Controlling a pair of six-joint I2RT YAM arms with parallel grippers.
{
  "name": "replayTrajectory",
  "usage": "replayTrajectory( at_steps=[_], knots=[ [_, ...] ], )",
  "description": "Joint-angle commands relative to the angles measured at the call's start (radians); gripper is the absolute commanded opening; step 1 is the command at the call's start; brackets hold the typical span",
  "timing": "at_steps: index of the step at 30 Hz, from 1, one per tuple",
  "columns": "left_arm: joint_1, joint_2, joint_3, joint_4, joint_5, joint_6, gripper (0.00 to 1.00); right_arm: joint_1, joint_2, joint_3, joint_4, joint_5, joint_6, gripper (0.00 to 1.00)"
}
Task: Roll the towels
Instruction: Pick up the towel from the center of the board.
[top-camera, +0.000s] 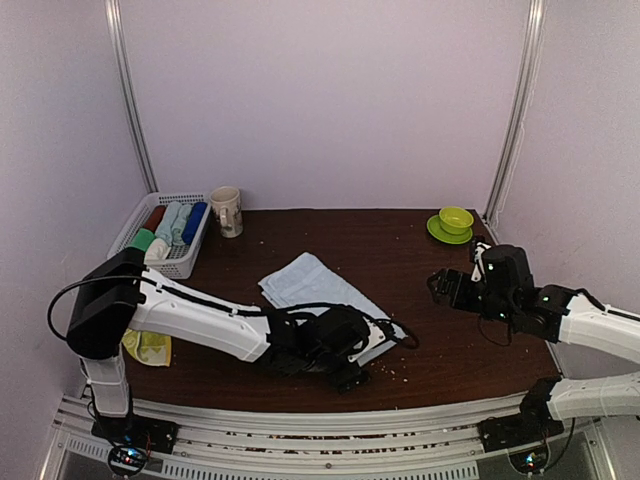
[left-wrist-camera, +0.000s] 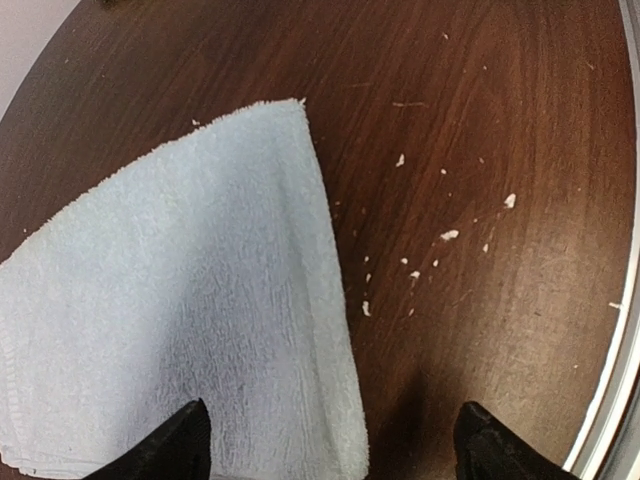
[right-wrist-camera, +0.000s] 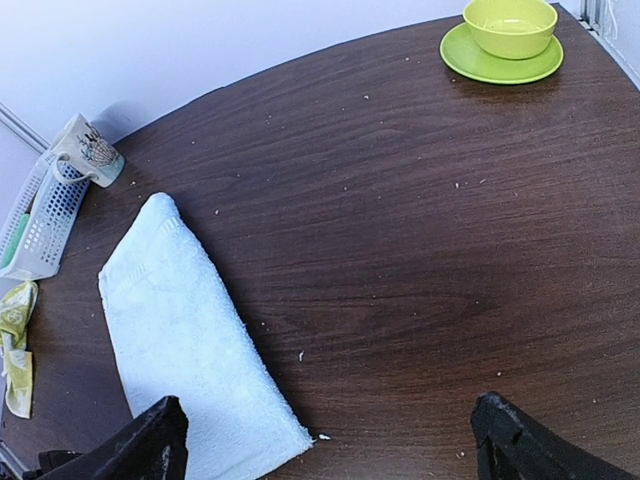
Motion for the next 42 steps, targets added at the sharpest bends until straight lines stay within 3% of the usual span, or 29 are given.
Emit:
replayTrajectory(
  at_steps=[1,8,15,19,22,28,37,42],
  knots=[
    [0.012,0.029,0.035,-0.019,-0.023,0.026,0.84,-0.004,-0.006,-0.010,0.003,0.001,-0.016,0.99],
    [0.058,0.012,0.001,-0.001,0.020,0.025,0.75,-0.003,-0.005,-0.030,0.024,-0.019,-0.022,0.98],
    [0.087,0.015,-0.014,0.007,0.110,0.012,0.74,-0.002,0.003,-0.018,0.032,-0.035,-0.055,0.97],
    [0.087,0.030,0.000,0.000,0.130,0.012,0.63,-0.002,-0.006,-0.011,0.031,-0.047,-0.079,0.97],
    [0.087,0.030,0.006,-0.002,0.159,0.016,0.50,-0.002,-0.014,-0.006,0.035,-0.074,-0.104,0.95],
    [0.086,0.005,0.001,-0.009,0.191,0.032,0.00,0.012,-0.048,-0.021,0.098,-0.160,-0.219,0.95],
    [0.085,-0.170,-0.152,0.015,0.164,0.044,0.00,0.090,-0.114,-0.147,0.367,-0.264,-0.601,0.98],
    [0.085,-0.242,-0.228,0.028,0.176,0.072,0.00,0.125,0.020,-0.093,0.301,-0.375,-0.943,0.97]
  ],
)
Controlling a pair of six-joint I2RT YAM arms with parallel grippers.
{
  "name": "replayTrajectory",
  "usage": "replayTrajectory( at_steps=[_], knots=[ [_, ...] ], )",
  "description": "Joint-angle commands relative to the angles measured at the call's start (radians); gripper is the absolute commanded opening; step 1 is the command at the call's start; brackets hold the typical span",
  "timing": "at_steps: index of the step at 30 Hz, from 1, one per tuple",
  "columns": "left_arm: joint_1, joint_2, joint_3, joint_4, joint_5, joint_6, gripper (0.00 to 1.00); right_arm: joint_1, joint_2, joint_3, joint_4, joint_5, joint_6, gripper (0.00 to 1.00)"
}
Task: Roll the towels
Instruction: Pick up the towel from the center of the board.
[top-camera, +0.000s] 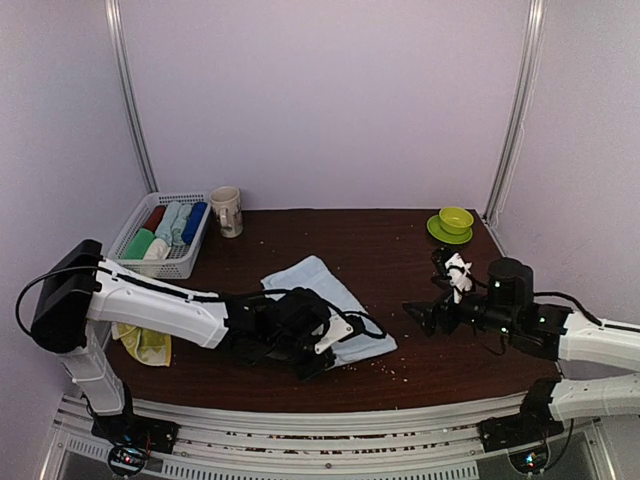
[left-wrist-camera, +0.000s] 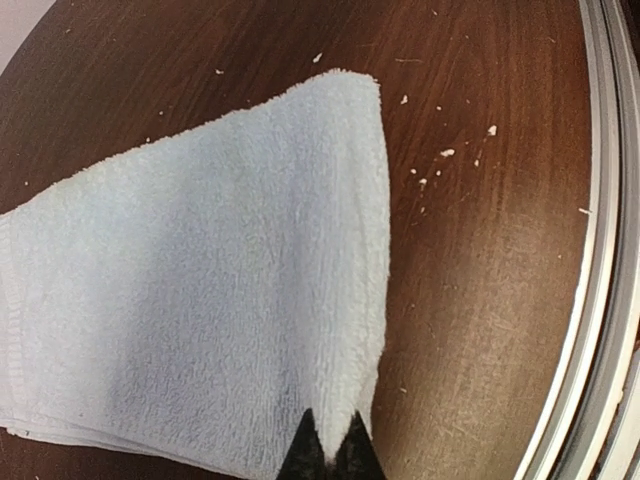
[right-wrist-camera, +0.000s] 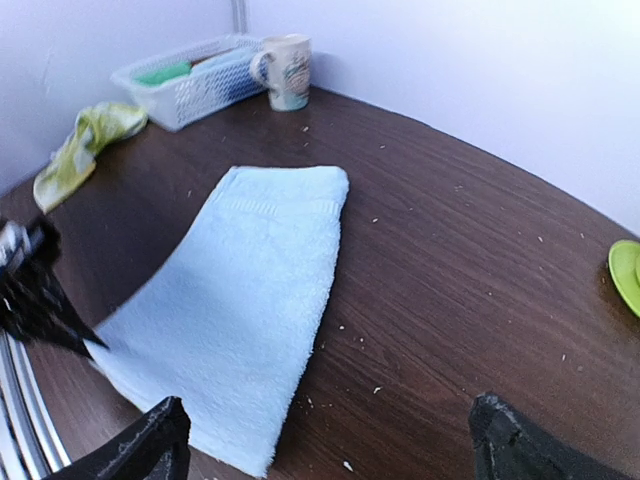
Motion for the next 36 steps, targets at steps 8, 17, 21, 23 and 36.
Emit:
replayTrajectory(
  at_steps=[8,17,21,23,36],
  knots=[
    [-0.012,-0.114,-0.153,0.108,0.040,0.035,0.00,0.086,0.320,0.118,-0.140,-0.260,-0.565,0.93],
    [-0.021,-0.136,-0.200,0.140,0.047,0.027,0.00,0.173,0.470,0.170,-0.139,-0.276,-0.661,0.90],
    [-0.022,-0.148,-0.212,0.146,0.048,0.023,0.00,0.181,0.543,0.211,-0.160,-0.275,-0.681,0.82],
    [-0.023,-0.150,-0.213,0.147,0.047,0.022,0.00,0.185,0.575,0.234,-0.184,-0.279,-0.690,0.76],
    [-0.026,-0.153,-0.214,0.145,0.043,0.023,0.00,0.187,0.681,0.330,-0.315,-0.278,-0.720,0.43]
  ],
)
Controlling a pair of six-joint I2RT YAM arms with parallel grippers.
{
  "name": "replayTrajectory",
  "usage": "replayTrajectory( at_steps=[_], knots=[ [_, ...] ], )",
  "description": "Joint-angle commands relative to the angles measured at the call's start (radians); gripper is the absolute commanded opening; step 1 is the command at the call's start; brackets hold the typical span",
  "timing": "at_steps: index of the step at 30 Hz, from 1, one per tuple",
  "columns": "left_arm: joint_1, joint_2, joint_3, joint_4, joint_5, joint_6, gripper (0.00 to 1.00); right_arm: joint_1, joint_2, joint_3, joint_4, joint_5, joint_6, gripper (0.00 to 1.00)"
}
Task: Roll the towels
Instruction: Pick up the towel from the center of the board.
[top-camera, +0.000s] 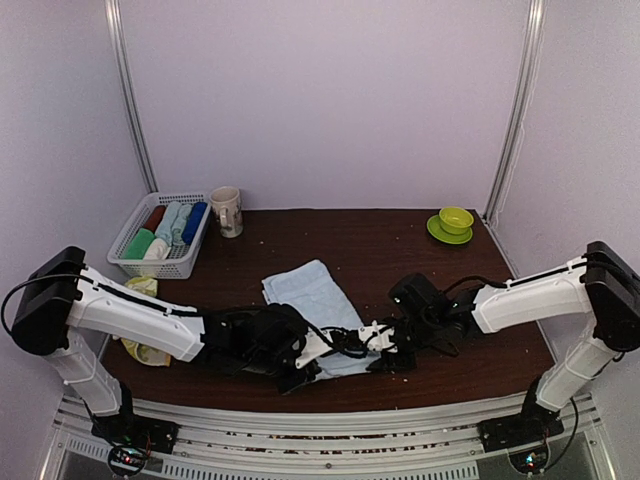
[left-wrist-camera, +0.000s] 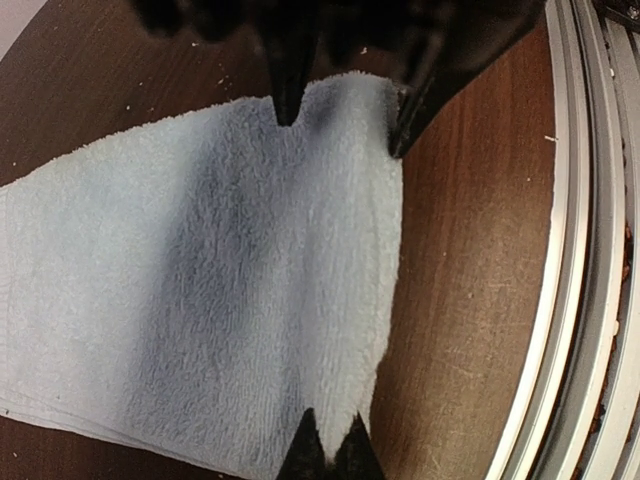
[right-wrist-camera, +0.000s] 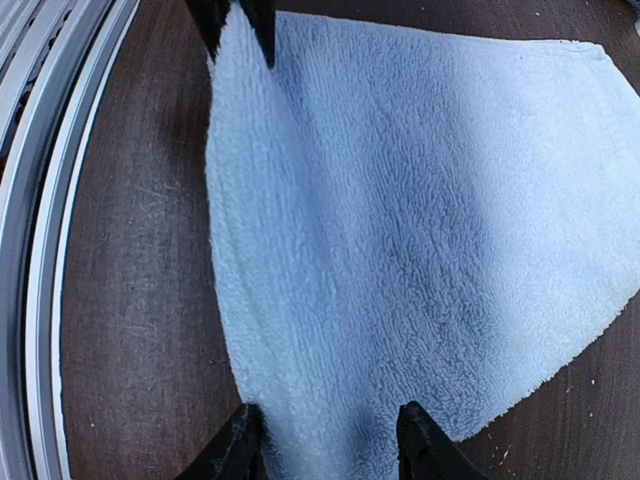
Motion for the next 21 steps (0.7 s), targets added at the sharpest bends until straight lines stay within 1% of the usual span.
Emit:
replayTrajectory(
  at_steps=[1,8,12,13,21],
  knots=[
    [-0.009,-0.026,-0.007,0.039,0.014,0.001,0.00,0.004,0.003,0.016,-0.068,-0.005,-0.016,0.42],
    [-0.009,-0.019,0.004,0.033,0.013,0.005,0.00,0.005,-0.016,-0.002,-0.083,0.026,-0.012,0.41],
    [-0.009,-0.017,0.009,0.031,0.015,0.006,0.00,0.005,0.004,0.008,-0.074,0.056,0.004,0.33],
    [-0.009,-0.015,0.009,0.030,0.016,0.006,0.00,0.005,0.012,0.013,-0.073,0.059,0.006,0.32],
    [-0.010,-0.008,0.017,0.022,0.013,0.009,0.00,0.005,0.028,0.029,-0.077,0.028,0.014,0.31]
  ],
)
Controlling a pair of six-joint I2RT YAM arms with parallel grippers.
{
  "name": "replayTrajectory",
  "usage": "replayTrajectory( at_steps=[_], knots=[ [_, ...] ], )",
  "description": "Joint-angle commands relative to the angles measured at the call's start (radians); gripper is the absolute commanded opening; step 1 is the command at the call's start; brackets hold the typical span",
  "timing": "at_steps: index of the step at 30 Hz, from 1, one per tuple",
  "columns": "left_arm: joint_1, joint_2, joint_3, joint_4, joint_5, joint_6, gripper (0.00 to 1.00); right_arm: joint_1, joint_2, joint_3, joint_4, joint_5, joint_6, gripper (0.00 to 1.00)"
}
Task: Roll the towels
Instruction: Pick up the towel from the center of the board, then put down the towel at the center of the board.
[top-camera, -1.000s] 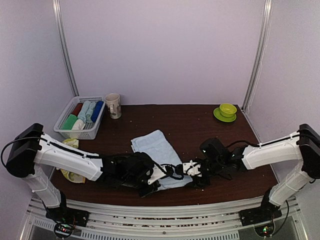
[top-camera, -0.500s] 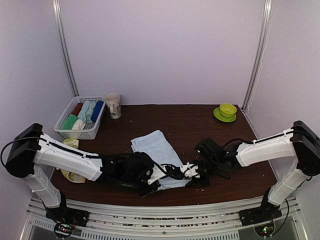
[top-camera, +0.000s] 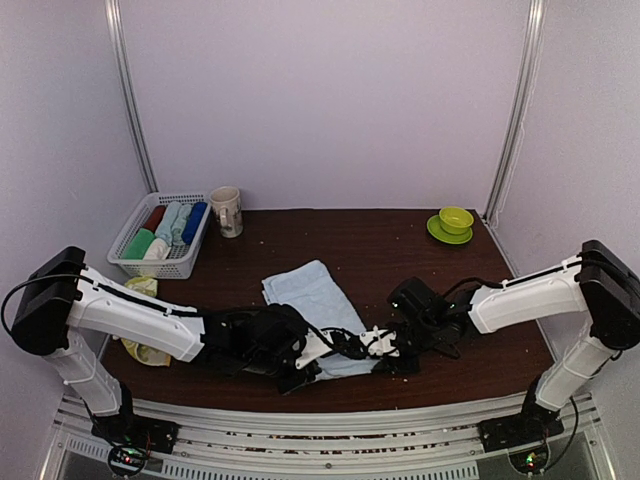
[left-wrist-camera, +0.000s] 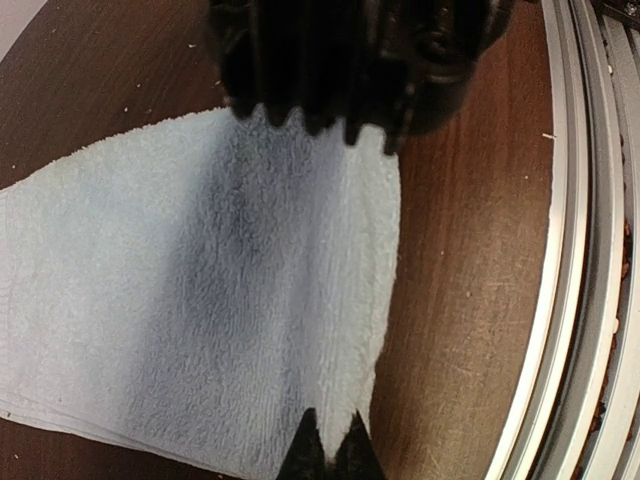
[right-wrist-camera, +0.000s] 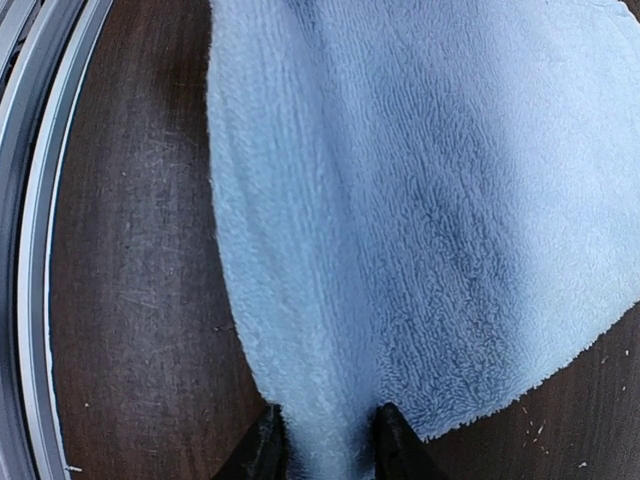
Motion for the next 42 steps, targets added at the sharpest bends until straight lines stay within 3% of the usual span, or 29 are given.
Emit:
replayTrajectory(
  at_steps=[1,6,12,23,29,34,38,42],
  knots=[
    [-0.009,-0.006,0.017,0.022,0.011,0.009,0.00,0.004,0.005,0.027,-0.013,-0.005,0.009,0.25],
    [-0.010,0.002,0.024,0.013,0.000,0.010,0.00,0.001,0.021,0.047,-0.031,-0.032,0.011,0.00],
    [-0.012,-0.029,0.050,-0.032,-0.114,0.018,0.00,0.001,-0.018,0.080,-0.028,-0.003,0.049,0.00],
    [-0.012,-0.229,0.212,-0.168,-0.315,0.188,0.00,0.028,-0.349,0.254,-0.119,0.197,0.140,0.00],
    [-0.012,-0.357,0.312,-0.231,-0.296,0.270,0.00,0.082,-0.396,0.417,-0.273,0.324,0.171,0.00],
    [-0.015,-0.456,0.347,-0.268,-0.183,0.313,0.00,0.135,-0.419,0.497,-0.363,0.393,0.170,0.00],
    [-0.018,-0.463,0.375,-0.331,-0.114,0.336,0.00,0.174,-0.412,0.555,-0.457,0.393,0.190,0.00],
    [-0.018,-0.450,0.401,-0.364,-0.154,0.346,0.00,0.201,-0.401,0.593,-0.503,0.404,0.233,0.00]
  ],
)
